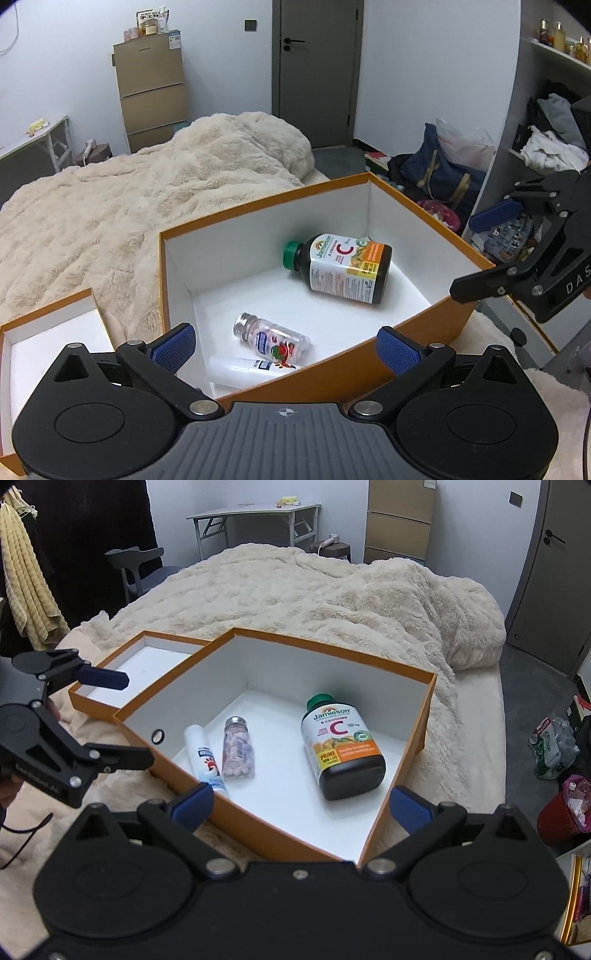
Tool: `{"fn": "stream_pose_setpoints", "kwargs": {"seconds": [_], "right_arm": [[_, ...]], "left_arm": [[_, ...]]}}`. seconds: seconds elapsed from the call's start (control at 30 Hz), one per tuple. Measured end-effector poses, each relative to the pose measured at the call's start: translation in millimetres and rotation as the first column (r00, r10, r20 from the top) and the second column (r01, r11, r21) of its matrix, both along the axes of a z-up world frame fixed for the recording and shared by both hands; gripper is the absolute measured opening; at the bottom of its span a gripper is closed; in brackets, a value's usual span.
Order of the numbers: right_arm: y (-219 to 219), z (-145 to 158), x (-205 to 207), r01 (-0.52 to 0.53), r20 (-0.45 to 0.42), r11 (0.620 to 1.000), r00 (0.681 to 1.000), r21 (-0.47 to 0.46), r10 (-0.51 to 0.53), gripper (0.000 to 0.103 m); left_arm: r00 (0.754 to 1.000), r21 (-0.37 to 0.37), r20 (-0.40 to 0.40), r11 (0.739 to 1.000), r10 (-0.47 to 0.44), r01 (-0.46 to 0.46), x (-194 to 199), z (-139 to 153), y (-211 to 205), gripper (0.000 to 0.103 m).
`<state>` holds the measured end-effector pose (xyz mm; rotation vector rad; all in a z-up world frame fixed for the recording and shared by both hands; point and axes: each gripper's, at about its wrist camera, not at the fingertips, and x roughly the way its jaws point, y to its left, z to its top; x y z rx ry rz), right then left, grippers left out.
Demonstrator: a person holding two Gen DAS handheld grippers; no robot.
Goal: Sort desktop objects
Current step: 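Withdraw the open right tool from the tall orange box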
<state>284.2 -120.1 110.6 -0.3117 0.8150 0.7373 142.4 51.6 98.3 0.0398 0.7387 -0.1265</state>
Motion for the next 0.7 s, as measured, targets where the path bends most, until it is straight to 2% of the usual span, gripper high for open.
{"fn": "stream_pose_setpoints", "kwargs": {"seconds": [0.27,0.43,0.6,0.7], "right_arm": [[2,-6,-5,-0.011,0.012,1.000,1.000,-0.009,0.011,0.103],[6,-11,-6,-0.025,0.010,1.000,1.000,-0.019,0.025,0.103],[9,-11,-11,-0.029,0.043,0.999,0.999,-0.026,0.030,0.103],[9,-11,-17,-0.050,0.038,0.999,0.998,-0.003,0.050,0.103]], "left_arm": [[1.000,-0.009,0.009,1.000,0.003,-0.003,-6,4,18,0.103],[0.999,-0.026,0.019,0.999,0.037,-0.036,-15,13,46,0.103],[0.997,-0.103,0.005,0.992,0.076,-0.075,-13,14,86,0.103],[0.992,-0.087,0.002,0.988,0.127,-0.126,-10,8,108,0.103]]}}
